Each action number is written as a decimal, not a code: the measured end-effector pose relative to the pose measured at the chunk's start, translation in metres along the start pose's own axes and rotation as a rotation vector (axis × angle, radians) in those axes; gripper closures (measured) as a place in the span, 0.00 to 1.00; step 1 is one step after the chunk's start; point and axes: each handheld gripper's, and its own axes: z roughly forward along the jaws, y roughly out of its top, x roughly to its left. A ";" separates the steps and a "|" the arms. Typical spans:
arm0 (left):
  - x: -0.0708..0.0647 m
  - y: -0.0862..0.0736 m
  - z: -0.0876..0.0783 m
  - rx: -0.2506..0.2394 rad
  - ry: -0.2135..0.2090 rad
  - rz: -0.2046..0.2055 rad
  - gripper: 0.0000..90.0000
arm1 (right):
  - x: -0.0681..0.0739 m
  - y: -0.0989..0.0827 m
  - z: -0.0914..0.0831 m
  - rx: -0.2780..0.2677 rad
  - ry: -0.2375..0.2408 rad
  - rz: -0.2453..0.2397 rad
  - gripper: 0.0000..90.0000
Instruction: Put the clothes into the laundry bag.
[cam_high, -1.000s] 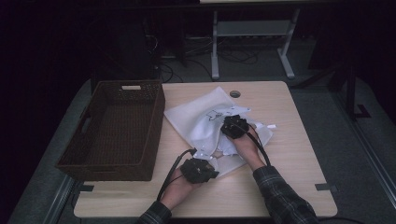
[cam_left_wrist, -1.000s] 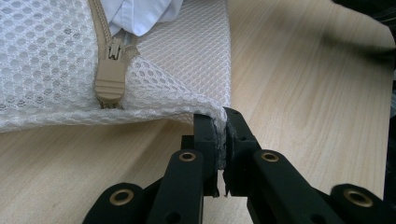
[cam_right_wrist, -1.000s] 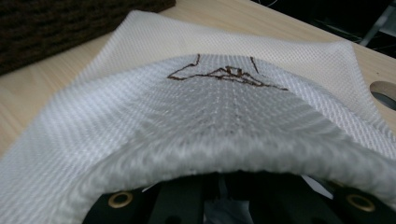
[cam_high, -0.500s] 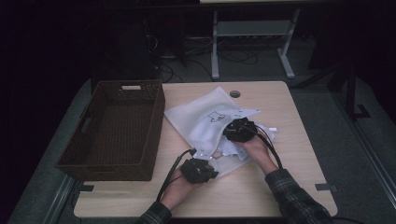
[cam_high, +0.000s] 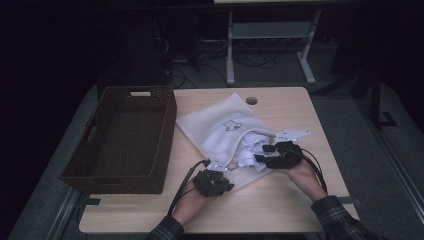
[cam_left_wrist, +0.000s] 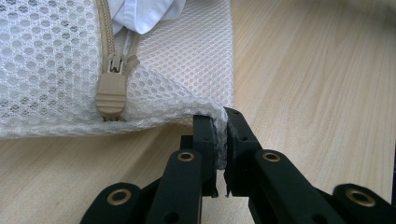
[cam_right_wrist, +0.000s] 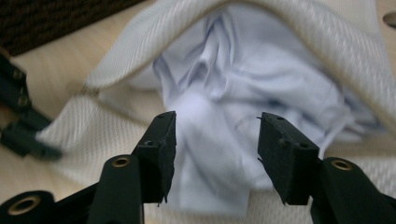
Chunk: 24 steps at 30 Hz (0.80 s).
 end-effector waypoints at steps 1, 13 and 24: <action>0.000 0.000 0.000 0.000 0.000 0.000 0.94 | 0.000 0.000 0.000 0.000 0.000 0.000 0.50; 0.001 0.000 0.001 0.003 -0.006 -0.002 0.94 | 0.003 -0.035 0.013 0.133 0.019 0.036 0.49; 0.000 0.000 0.002 0.008 -0.002 0.005 0.94 | 0.009 -0.034 0.023 0.139 -0.051 0.000 0.73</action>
